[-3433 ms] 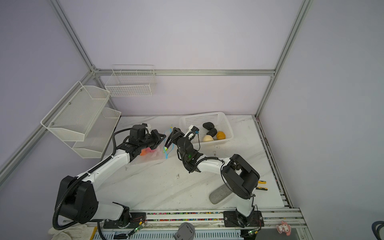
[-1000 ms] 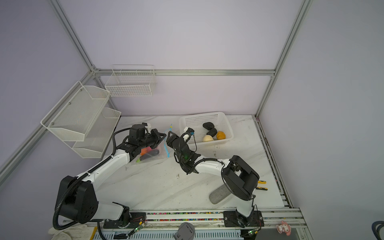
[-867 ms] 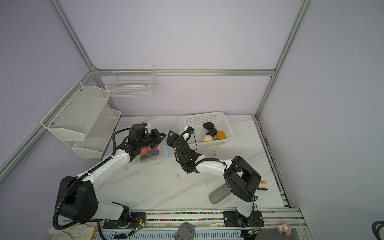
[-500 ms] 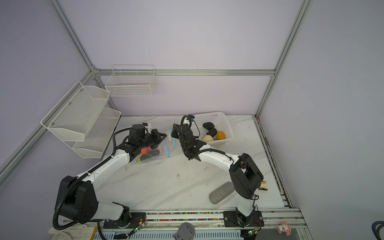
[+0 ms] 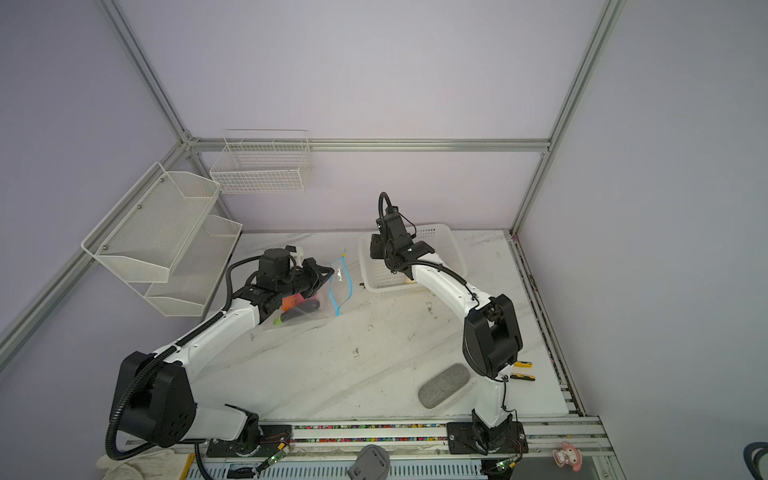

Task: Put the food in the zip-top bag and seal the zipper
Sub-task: 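Raise the right gripper out of the bag and move it over the basket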

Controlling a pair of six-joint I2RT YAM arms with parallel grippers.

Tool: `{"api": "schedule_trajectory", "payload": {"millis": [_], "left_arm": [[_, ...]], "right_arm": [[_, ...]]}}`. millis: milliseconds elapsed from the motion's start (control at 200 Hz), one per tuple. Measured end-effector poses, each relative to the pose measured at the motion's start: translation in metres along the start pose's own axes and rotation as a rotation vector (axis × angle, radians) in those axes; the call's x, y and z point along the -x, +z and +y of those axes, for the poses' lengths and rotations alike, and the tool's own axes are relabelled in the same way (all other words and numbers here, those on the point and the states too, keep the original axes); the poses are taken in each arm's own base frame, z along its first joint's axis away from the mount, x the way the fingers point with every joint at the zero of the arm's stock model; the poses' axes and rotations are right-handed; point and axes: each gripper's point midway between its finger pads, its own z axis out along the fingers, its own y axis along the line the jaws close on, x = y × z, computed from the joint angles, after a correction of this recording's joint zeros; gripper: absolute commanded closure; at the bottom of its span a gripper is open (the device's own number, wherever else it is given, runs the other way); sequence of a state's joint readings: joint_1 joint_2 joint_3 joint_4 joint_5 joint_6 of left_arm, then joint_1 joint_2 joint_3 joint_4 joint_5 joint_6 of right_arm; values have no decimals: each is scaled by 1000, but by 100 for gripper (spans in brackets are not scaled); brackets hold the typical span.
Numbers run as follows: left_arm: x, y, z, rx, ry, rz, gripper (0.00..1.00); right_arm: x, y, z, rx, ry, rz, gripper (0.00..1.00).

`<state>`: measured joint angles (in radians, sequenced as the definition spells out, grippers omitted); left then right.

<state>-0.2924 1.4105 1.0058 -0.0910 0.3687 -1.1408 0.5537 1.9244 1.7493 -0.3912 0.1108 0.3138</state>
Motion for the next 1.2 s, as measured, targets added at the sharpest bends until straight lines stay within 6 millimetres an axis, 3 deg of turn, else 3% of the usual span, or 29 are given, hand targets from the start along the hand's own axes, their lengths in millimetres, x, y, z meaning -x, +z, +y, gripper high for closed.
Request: {"api": "schedule_trajectory", "payload": {"millis": [150, 330, 620, 1200], "left_arm": [[-2, 0, -1, -3, 2, 7, 100], [-3, 0, -1, -5, 4, 11, 100], [-4, 0, -2, -6, 7, 14, 100], [-4, 0, -1, -5, 9, 16, 100]], "right_arm": [[-21, 14, -46, -129, -51, 133, 44], [-35, 23, -74, -216, -90, 238, 42], [-65, 38, -91, -274, -132, 369, 29], [-88, 45, -124, -352, -124, 450, 15]]}}
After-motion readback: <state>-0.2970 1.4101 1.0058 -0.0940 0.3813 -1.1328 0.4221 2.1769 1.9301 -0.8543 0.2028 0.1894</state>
